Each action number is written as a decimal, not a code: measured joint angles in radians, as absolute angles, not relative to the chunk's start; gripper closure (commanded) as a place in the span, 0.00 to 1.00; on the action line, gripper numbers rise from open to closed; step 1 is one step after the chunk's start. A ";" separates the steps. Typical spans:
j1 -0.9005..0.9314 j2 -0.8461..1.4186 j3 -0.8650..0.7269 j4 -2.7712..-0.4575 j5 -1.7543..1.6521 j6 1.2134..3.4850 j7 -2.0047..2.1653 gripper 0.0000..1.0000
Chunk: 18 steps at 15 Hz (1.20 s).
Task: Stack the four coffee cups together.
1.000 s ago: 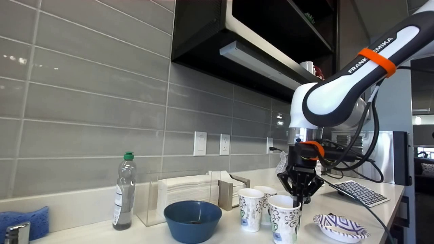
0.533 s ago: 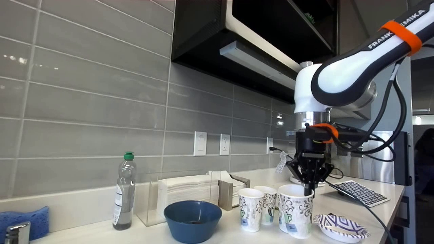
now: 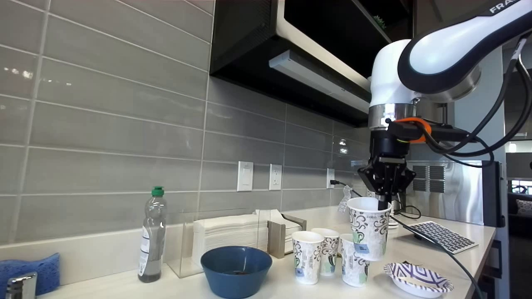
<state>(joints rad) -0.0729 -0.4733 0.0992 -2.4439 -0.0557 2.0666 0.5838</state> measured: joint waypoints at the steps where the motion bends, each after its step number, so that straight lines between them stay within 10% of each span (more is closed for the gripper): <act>1: -0.073 -0.473 0.099 -2.444 -0.056 2.067 0.584 0.99; 18: -0.145 -0.469 -0.042 -2.391 -0.017 2.161 0.485 0.99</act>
